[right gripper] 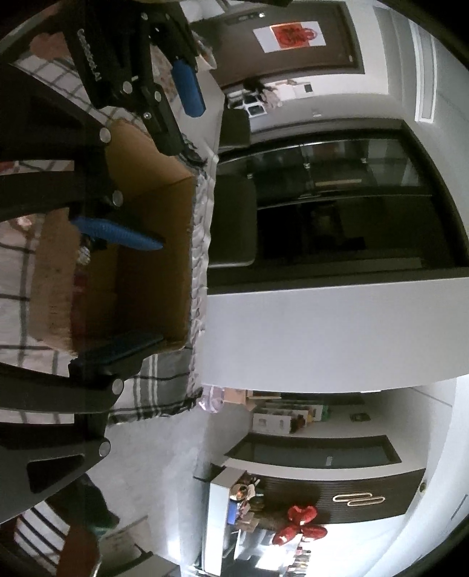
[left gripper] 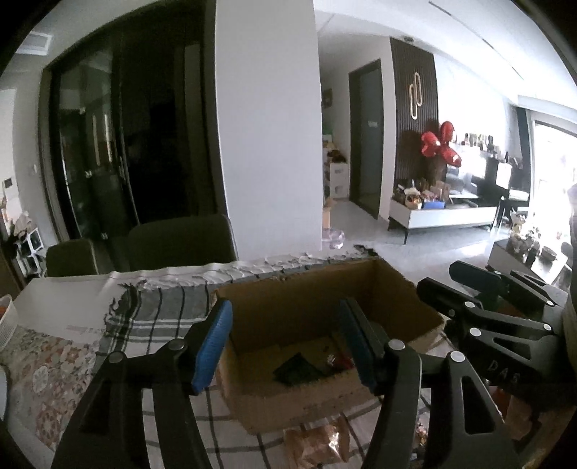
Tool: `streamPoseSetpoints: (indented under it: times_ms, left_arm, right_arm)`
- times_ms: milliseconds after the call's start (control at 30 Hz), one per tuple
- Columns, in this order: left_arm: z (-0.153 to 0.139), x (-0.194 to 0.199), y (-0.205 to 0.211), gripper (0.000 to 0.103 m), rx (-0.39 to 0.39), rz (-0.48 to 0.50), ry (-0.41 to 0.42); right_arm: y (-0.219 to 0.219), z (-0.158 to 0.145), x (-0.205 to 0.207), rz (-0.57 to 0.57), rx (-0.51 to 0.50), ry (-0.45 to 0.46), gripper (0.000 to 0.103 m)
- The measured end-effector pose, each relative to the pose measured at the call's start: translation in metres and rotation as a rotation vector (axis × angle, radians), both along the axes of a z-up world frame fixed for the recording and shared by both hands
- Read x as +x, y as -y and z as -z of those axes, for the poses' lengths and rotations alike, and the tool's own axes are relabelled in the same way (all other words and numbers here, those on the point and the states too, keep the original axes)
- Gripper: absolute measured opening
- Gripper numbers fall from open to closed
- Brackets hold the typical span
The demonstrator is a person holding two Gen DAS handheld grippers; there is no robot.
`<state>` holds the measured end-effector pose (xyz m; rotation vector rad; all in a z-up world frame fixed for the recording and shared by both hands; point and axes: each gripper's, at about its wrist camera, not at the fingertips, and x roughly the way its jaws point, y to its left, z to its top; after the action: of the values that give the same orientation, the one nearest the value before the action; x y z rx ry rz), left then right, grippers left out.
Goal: Organize snacks
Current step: 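Lift the candy and bun into the box and open both grippers, then withdraw both grippers from the box toward the remaining candies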
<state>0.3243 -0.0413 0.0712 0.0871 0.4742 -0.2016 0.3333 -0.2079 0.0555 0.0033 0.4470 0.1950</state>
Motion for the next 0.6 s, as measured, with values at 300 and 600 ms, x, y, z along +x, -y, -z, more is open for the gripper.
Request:
streamPoseSetpoints:
  times_ms: [300,600]
  left_arm:
    - [-0.003,-0.046,-0.002,0.066,0.003,0.01,0.05]
    - [0.009,-0.087,-0.001,0.066,0.045,0.032,0.087]
  right_arm:
    - [-0.001,-0.007,-0.045,0.019,0.007,0.051,0.057]
    - [0.0,0.004,-0.081,0.034,0.012,0.045,0.057]
